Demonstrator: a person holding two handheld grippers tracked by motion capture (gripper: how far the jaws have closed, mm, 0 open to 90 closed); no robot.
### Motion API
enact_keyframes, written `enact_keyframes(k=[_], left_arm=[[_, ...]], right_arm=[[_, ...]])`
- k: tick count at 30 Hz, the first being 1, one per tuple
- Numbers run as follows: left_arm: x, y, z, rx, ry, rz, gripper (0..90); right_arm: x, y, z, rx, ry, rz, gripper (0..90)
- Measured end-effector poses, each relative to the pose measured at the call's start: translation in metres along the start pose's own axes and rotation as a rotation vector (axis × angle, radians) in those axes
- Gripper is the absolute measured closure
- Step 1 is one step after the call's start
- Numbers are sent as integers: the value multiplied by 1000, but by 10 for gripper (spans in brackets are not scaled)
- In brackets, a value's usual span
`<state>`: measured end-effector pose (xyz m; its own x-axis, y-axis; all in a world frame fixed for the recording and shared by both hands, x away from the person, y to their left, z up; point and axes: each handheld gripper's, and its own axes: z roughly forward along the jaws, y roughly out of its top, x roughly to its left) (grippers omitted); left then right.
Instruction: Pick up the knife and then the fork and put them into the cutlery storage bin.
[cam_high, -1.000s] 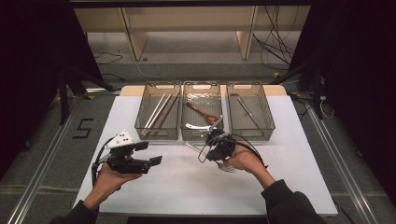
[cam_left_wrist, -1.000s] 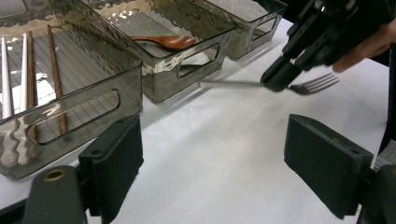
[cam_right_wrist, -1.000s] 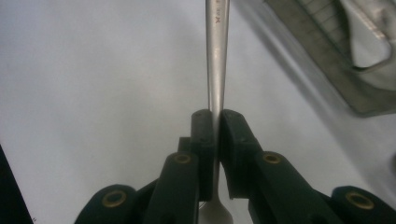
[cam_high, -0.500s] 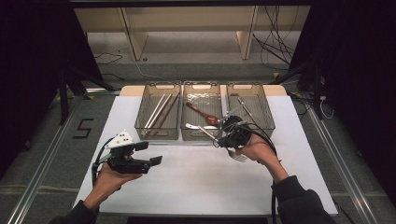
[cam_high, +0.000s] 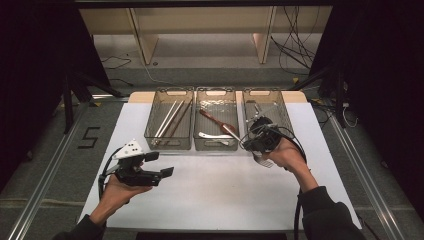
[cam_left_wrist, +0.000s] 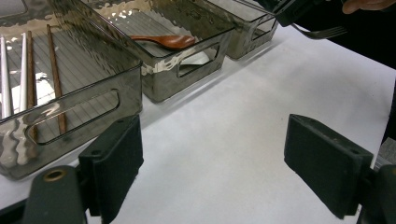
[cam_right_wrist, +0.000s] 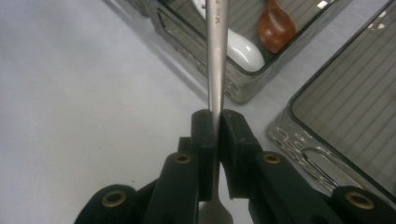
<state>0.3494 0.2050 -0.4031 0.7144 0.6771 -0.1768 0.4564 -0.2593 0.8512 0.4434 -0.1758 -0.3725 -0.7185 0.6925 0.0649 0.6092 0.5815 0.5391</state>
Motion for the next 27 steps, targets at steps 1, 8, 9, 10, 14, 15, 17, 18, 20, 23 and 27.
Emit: enact_keyframes(k=[1, 8, 9, 10, 14, 15, 17, 18, 20, 23, 27], left_arm=[[0, 0, 0, 0, 0, 0, 189], [0, 0, 0, 0, 0, -1, 189], [0, 0, 0, -1, 0, 0, 189], [0, 0, 0, 0, 0, 0, 189], [0, 0, 0, 0, 0, 0, 189], [0, 0, 0, 0, -1, 0, 189], [0, 0, 0, 0, 0, 0, 189], [0, 0, 0, -1, 0, 0, 189], [0, 0, 0, 1, 0, 0, 189], [0, 0, 0, 0, -1, 0, 189], [0, 0, 0, 1, -1, -1, 189]], right_arm=[[-1, 0, -1, -1, -5, 4, 845], [-10, -3, -5, -13, -20, 29, 845], [-11, -4, -6, -14, -24, 33, 845], [-13, -4, -6, -16, -22, 35, 845], [-18, -6, -8, -26, -34, 51, 844], [-20, -7, -9, -27, -38, 53, 844], [-23, -8, -10, -30, -43, 64, 844], [-25, -9, -10, -30, -46, 68, 844], [-27, -10, -11, -31, -51, 73, 845], [-30, -12, -11, -29, -56, 79, 845], [-34, -13, -12, -35, -66, 92, 845]])
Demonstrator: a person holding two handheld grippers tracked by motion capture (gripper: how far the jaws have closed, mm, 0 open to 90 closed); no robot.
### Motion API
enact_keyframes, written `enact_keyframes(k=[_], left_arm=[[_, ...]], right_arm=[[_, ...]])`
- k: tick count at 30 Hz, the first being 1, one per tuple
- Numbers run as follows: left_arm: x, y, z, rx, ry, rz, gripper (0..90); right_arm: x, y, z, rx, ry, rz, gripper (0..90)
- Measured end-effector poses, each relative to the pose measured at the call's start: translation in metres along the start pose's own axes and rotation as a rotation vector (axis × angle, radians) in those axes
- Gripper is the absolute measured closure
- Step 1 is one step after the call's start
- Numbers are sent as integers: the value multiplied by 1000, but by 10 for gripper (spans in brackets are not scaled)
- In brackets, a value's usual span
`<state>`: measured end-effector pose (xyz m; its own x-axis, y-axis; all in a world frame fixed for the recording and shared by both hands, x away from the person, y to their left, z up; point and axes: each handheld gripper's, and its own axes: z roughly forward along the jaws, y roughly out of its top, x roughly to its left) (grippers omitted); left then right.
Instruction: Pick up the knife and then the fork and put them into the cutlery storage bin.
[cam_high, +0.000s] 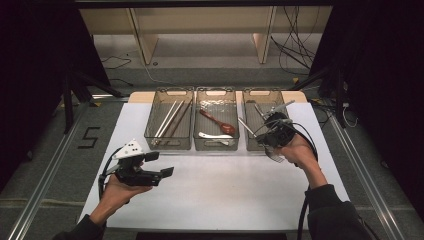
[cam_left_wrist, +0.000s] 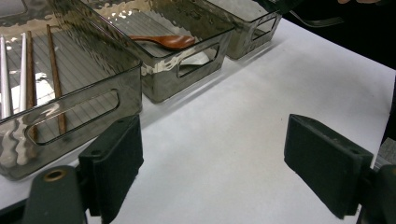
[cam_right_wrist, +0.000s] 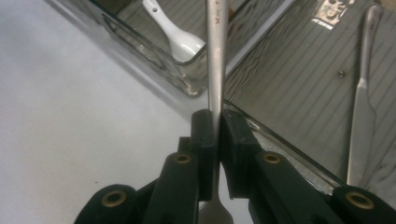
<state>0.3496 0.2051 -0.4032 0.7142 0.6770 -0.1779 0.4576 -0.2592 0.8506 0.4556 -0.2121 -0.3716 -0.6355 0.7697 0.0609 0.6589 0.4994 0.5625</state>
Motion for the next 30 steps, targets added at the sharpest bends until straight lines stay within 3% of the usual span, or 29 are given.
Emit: enact_keyframes(k=[20, 30], left_arm=[[1, 0, 0, 2, 5, -3, 189], [1, -1, 0, -1, 6, -10, 189]], right_arm=[[-27, -1, -8, -30, -59, 65, 844], [-39, 14, -6, -46, -69, 95, 844]])
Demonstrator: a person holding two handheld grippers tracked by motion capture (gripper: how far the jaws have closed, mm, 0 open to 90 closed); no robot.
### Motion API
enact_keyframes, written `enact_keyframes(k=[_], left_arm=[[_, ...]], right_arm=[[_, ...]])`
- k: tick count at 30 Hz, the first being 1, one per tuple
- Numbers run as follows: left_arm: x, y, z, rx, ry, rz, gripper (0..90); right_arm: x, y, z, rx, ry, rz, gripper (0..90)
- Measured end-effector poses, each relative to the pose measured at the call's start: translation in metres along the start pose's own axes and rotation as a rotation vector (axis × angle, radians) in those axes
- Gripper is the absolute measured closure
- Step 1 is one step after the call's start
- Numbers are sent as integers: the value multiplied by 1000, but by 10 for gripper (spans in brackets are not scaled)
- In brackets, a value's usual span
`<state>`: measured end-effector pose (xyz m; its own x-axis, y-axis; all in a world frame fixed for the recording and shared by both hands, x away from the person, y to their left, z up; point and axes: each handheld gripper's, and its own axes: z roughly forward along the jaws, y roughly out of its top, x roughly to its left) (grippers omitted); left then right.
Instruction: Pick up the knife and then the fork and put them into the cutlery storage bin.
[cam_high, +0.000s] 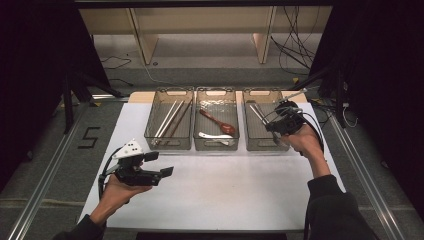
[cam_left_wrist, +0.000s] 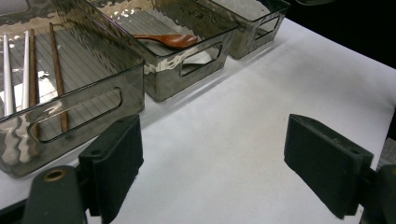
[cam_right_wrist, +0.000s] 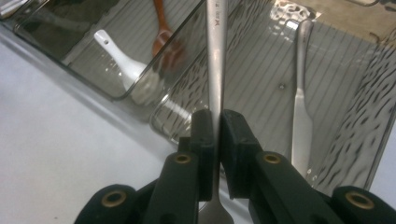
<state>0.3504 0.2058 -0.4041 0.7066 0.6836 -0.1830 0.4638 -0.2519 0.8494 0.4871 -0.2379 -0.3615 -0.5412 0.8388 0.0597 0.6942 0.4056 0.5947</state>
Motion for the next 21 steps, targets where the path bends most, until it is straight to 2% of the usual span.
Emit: enact_keyframes(k=[10, 21], left_arm=[[0, 0, 0, 0, -1, 1, 189], [0, 0, 0, -1, -1, -1, 189]], right_arm=[[-9, 17, 6, 6, -27, 24, 844], [-17, 26, 20, 53, -37, 47, 845]])
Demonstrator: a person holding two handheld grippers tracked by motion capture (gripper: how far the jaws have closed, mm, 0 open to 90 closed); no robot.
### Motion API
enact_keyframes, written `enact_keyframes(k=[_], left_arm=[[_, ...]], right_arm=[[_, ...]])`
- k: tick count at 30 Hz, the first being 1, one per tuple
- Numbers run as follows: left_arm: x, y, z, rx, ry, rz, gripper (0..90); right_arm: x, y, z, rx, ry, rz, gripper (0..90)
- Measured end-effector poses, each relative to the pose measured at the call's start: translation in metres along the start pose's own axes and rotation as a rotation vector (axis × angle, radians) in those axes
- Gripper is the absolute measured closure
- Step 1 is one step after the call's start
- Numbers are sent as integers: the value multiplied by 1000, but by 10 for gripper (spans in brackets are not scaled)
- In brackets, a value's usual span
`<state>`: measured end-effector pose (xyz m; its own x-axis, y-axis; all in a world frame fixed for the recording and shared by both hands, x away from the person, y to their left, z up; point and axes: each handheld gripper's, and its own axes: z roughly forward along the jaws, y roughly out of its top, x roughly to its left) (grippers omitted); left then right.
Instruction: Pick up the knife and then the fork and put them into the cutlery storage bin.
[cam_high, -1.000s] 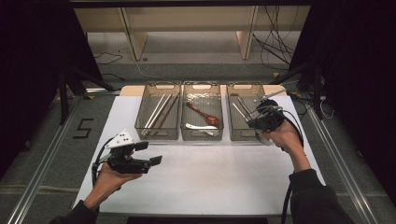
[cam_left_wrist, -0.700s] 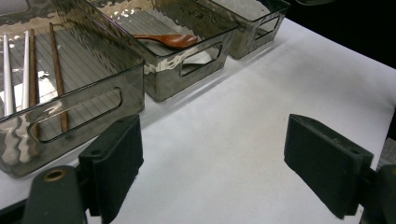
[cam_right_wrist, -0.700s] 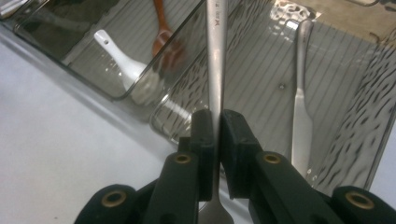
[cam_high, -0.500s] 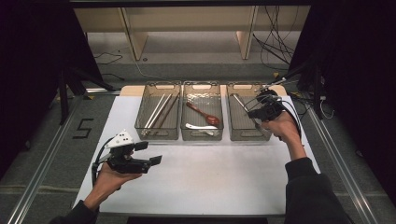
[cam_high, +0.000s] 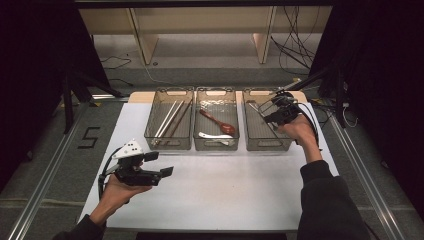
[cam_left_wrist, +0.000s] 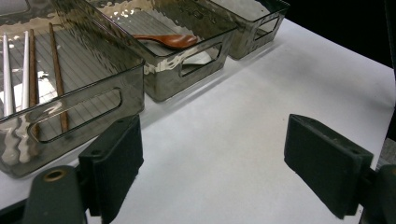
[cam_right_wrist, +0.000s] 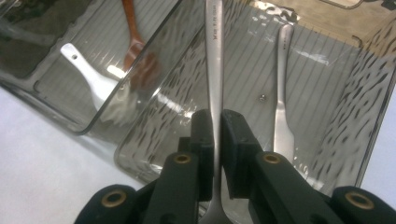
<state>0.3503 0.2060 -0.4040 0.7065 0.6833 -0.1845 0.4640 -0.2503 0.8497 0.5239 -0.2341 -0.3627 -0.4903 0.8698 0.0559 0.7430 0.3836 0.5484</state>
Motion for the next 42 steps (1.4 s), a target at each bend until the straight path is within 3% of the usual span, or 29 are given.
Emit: enact_keyframes(k=[18, 37, 42], left_arm=[[0, 0, 0, 0, -3, -4, 189], [1, 0, -1, -3, -9, -10, 189], [2, 0, -1, -3, -6, -8, 189]], right_arm=[[-6, 16, 22, 30, -55, 50, 844], [-5, 20, 41, 50, -91, 58, 833], [-7, 23, 40, 35, -72, 83, 671]])
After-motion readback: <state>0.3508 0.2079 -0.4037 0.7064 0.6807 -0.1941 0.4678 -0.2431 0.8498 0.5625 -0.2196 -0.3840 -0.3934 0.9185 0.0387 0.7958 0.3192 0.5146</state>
